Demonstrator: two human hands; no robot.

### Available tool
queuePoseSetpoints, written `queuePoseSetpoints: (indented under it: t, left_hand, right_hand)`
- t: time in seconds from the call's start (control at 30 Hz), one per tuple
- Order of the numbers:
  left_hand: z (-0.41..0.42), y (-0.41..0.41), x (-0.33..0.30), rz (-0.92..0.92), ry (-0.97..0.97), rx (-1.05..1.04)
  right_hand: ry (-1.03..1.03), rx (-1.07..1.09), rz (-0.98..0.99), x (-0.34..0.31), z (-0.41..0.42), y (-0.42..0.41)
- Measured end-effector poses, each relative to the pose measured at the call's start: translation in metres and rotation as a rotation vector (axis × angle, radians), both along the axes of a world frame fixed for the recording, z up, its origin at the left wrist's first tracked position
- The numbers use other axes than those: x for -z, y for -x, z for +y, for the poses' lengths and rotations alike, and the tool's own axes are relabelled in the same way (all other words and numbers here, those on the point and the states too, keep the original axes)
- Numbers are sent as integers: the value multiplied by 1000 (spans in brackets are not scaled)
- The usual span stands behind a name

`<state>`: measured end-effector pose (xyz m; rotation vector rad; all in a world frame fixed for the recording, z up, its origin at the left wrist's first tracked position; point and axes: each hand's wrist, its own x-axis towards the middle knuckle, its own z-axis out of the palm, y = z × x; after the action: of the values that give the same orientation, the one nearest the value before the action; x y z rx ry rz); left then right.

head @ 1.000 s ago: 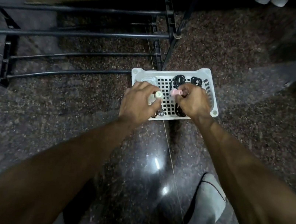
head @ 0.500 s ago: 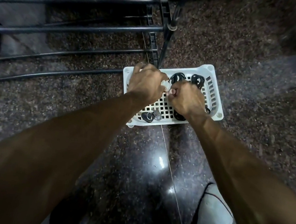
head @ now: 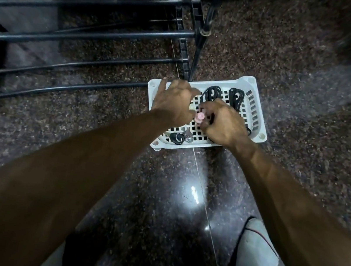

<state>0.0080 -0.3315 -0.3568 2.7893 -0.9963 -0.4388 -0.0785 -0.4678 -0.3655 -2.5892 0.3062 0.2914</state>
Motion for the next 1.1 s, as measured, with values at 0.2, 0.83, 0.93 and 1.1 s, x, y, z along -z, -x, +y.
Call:
queuePoseSetpoints:
  t: [0.2,0.83,0.93,1.1]
  left_hand:
    - [41,23,0,-42,481,-682]
    - [98,101,18,957,768,-1175]
    - [113,118,18,968,773,-1195]
    - [122,126,16,946,770,-1222]
  right_hand:
    - [280,334,-177,-10,-34,21]
    - [-47,669,67,-18,-15,118]
    - [-63,632,131,-20,-4,134]
    - [-52,597,216,-13,-6,138]
